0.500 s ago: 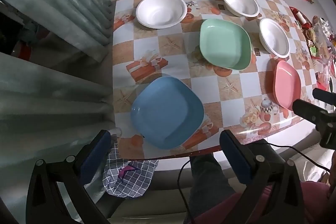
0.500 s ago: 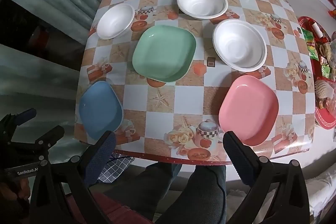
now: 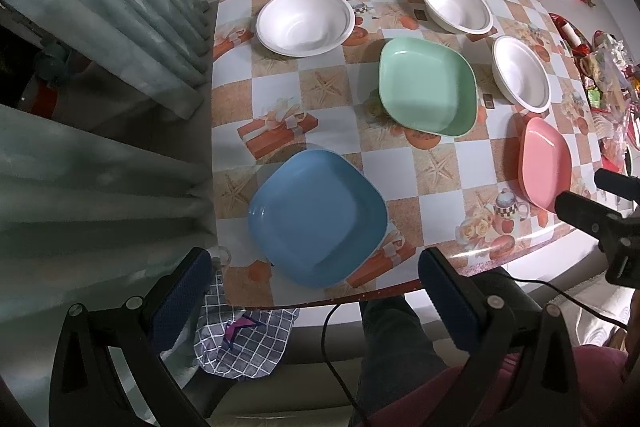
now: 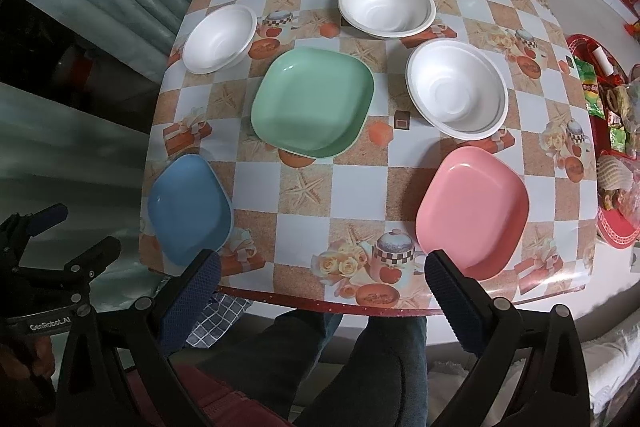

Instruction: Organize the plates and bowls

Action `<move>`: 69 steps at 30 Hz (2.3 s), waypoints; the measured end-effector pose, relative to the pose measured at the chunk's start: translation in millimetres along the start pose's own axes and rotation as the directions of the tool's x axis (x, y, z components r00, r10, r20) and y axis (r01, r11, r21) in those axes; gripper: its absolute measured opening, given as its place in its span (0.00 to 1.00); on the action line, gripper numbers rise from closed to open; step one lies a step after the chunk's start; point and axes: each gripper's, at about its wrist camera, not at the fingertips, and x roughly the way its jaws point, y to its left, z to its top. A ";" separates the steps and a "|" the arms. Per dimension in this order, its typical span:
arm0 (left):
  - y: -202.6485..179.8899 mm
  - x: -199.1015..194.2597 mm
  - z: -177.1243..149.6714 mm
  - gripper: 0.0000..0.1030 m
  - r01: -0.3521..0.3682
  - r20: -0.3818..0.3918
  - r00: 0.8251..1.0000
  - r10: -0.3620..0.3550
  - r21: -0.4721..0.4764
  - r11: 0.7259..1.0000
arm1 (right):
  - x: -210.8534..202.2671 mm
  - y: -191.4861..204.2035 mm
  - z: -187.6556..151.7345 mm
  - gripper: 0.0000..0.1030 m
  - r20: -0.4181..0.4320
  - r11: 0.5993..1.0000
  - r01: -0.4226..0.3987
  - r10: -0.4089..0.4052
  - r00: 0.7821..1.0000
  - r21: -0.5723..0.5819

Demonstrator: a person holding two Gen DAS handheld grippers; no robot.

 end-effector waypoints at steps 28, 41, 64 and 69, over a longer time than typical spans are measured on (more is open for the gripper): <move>-9.2 -0.4 9.6 1.00 -0.026 -0.001 1.000 0.026 0.038 0.999 | 1.7 2.3 -2.0 0.99 0.013 0.999 -0.042 0.042 0.999 -0.016; -9.3 -2.8 10.9 1.00 -0.021 0.017 1.000 0.020 0.049 0.999 | -1.7 -2.1 -8.7 0.99 0.011 0.998 -0.060 0.060 0.998 0.010; -14.9 -8.7 26.2 1.00 0.062 0.054 0.996 -0.067 0.091 0.994 | -7.5 -7.9 -4.9 0.99 0.048 0.999 -0.008 0.006 0.999 0.053; -15.7 -7.7 27.7 1.00 0.064 0.052 0.996 -0.069 0.092 0.994 | -7.9 -8.1 -2.6 0.99 0.055 0.998 -0.002 -0.001 0.999 0.055</move>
